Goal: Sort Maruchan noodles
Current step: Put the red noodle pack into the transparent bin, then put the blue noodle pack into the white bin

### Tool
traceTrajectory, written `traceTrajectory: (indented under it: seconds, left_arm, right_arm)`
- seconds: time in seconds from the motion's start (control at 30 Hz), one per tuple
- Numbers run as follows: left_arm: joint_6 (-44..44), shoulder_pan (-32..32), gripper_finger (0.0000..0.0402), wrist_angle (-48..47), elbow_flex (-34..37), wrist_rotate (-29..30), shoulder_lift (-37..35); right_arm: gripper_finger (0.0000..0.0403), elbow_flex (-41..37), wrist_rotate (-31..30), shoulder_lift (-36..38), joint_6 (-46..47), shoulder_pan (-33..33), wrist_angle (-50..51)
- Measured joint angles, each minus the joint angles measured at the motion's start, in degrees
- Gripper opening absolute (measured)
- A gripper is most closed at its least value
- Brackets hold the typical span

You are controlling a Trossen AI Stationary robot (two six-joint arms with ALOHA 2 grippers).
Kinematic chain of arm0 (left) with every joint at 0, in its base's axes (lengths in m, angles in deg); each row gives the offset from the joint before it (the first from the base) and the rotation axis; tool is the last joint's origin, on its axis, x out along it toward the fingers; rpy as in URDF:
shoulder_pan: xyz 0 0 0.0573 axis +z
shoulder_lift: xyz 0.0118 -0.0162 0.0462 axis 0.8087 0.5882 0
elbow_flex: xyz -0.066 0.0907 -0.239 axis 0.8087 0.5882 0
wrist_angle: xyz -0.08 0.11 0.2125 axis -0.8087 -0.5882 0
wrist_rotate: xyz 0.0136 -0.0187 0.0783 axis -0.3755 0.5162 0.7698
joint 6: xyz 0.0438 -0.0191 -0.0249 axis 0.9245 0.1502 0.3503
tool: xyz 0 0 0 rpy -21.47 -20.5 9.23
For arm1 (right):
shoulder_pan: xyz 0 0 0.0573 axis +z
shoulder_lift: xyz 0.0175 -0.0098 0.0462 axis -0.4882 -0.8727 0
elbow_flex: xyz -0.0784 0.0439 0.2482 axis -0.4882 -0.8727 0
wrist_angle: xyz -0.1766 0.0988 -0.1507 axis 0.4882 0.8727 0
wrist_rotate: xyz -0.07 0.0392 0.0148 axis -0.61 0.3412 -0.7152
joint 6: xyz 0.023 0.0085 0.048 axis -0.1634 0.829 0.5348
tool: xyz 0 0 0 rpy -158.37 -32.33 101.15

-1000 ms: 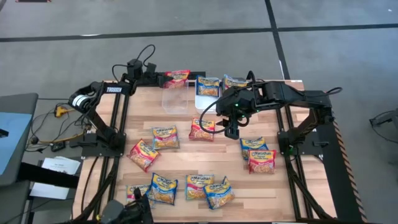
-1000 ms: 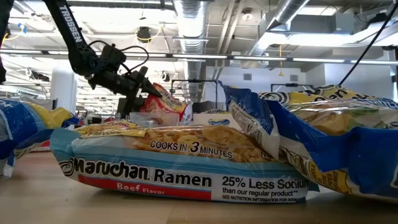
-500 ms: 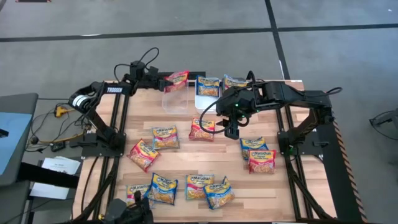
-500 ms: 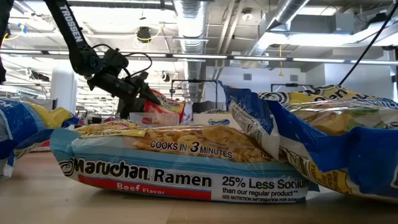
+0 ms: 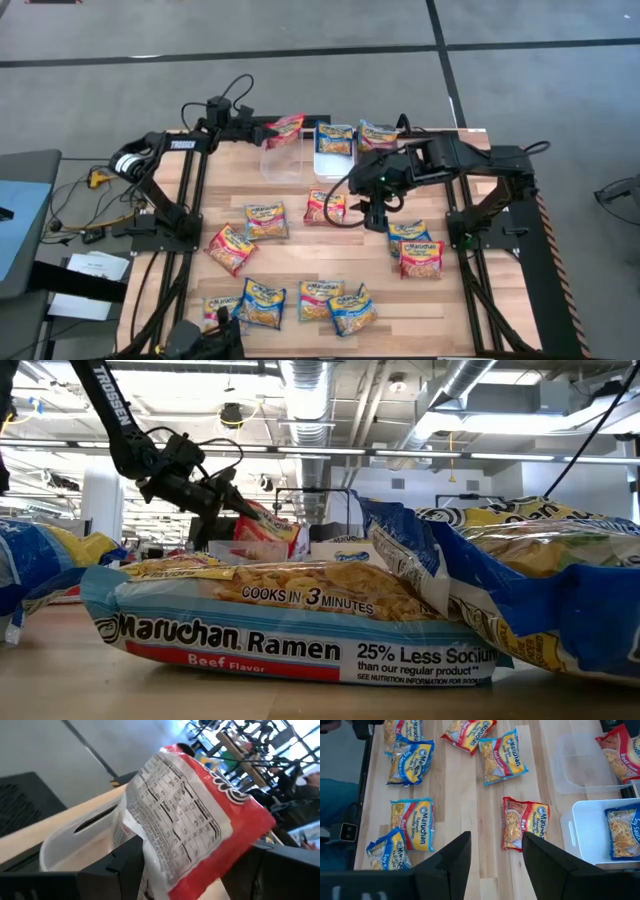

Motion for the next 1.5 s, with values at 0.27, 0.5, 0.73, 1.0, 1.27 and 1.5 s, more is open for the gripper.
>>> traceTrajectory:
  seconds: [0.27,0.5,0.73,1.0,1.27,1.5]
  left_arm:
    - [0.9,0.7,0.0199,-1.9,0.0,2.1,-3.4]
    - [4.6,-1.1,0.0199,-9.7,0.0,8.8,-3.3]
    - [2.3,-3.9,0.0199,-5.5,0.0,10.7,-3.3]
    - [3.6,-4.6,0.0199,-6.9,0.0,15.4,-3.3]
    - [5.0,-2.4,0.0199,-6.0,0.0,14.6,-3.8]
    - [7.2,-2.1,0.0199,-6.1,0.0,8.2,-3.7]
  right_arm:
    - [0.0198,0.0,0.0,0.0,0.0,0.0,0.0]
    - [0.0198,0.0,0.0,0.0,0.0,0.0,0.0]
    - [0.0198,0.0,0.0,0.0,0.0,0.0,0.0]
    - [0.0198,0.0,0.0,0.0,0.0,0.0,0.0]
    - [0.0198,0.0,0.0,0.0,0.0,0.0,0.1]
    - [0.0198,0.0,0.0,0.0,0.0,0.0,0.7]
